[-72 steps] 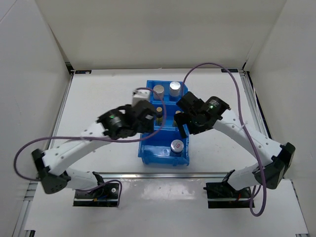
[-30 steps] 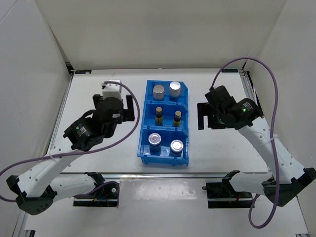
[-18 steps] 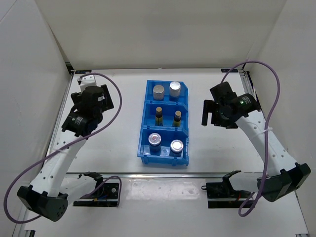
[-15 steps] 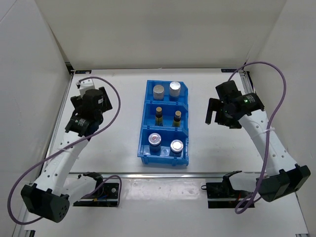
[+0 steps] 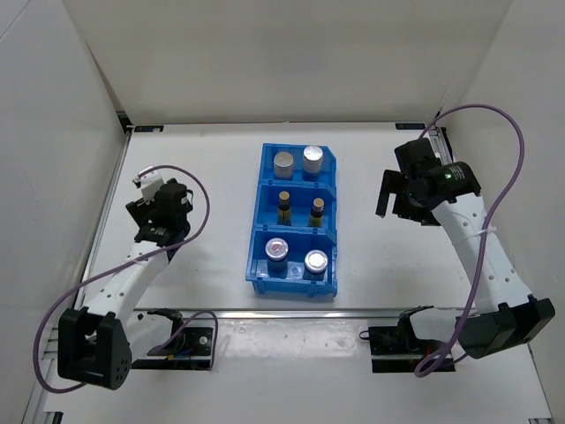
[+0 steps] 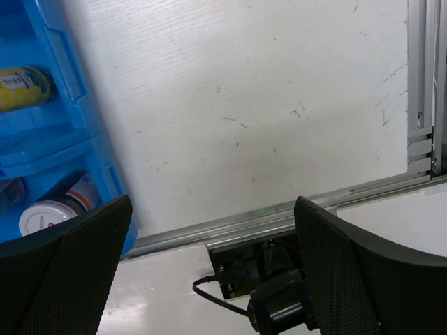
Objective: Organize the condiment bottles
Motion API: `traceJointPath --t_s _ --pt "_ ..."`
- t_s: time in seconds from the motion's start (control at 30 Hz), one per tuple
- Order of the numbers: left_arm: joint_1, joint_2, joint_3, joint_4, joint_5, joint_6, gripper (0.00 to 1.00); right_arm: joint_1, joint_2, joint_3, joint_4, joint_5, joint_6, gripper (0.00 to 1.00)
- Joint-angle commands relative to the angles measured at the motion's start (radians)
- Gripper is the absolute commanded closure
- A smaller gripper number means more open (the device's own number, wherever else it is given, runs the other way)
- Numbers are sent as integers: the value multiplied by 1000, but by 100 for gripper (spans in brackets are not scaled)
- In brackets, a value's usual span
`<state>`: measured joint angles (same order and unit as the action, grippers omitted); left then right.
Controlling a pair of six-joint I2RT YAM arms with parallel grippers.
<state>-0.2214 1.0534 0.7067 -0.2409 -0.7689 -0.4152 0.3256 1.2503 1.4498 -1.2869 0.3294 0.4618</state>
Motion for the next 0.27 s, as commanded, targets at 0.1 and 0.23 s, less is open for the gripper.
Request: traceJointPath --t_s 0.1,0.23 --pt "37 120 -50 80 -32 -10 0 -3 29 69 -15 47 -14 0" --pt "50 154 -50 101 -12 12 0 -3 29 58 -26 48 -14 0"
